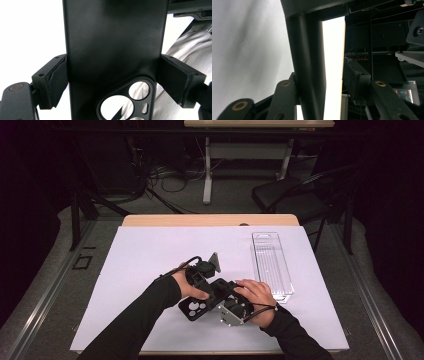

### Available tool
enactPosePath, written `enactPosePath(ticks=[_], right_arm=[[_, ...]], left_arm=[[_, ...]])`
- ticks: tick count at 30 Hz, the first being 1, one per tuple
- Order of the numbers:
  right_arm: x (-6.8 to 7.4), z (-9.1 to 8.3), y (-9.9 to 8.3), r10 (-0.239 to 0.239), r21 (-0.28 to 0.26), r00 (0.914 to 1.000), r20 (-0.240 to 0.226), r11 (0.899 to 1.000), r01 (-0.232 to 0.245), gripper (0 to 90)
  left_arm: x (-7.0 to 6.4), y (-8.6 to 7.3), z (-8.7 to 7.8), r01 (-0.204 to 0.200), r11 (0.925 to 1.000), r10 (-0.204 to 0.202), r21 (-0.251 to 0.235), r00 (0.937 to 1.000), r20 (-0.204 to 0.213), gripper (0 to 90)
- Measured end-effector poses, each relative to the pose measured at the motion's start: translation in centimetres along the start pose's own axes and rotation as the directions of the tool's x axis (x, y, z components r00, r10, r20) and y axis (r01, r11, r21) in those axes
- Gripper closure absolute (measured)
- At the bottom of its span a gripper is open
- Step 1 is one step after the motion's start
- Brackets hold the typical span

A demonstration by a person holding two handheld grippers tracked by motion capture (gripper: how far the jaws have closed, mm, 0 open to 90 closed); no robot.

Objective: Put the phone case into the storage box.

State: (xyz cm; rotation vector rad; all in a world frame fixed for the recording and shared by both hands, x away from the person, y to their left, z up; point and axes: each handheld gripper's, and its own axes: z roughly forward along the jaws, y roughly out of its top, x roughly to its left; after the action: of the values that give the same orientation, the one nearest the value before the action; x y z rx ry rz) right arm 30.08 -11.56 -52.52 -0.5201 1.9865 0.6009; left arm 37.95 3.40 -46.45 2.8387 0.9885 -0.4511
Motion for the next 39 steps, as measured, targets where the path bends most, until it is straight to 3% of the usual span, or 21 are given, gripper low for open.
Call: enactPosePath(ticks=[6,23,39], right_arm=[[0.12,-0.01,-0.02,-0.009,-0.015,0.9999,0.007,1.000,0.010,65.3],[0.45,0.05,0.07,-0.039,0.005,0.9992,0.012,0.999,0.038,78.4],[0.75,0.13,0.19,-0.080,0.023,0.9961,0.039,0.997,0.079,83.5]], left_arm=[[0.03,-0.06,-0.08,0.002,1.0000,-0.002,-0.002,1.0000,0.001,14.3],[0.31,-0.16,-0.22,0.008,0.9999,-0.008,-0.011,0.9999,0.010,14.3],[0.49,-0.18,-0.30,0.018,0.9997,-0.017,-0.015,0.9997,0.019,14.1]])
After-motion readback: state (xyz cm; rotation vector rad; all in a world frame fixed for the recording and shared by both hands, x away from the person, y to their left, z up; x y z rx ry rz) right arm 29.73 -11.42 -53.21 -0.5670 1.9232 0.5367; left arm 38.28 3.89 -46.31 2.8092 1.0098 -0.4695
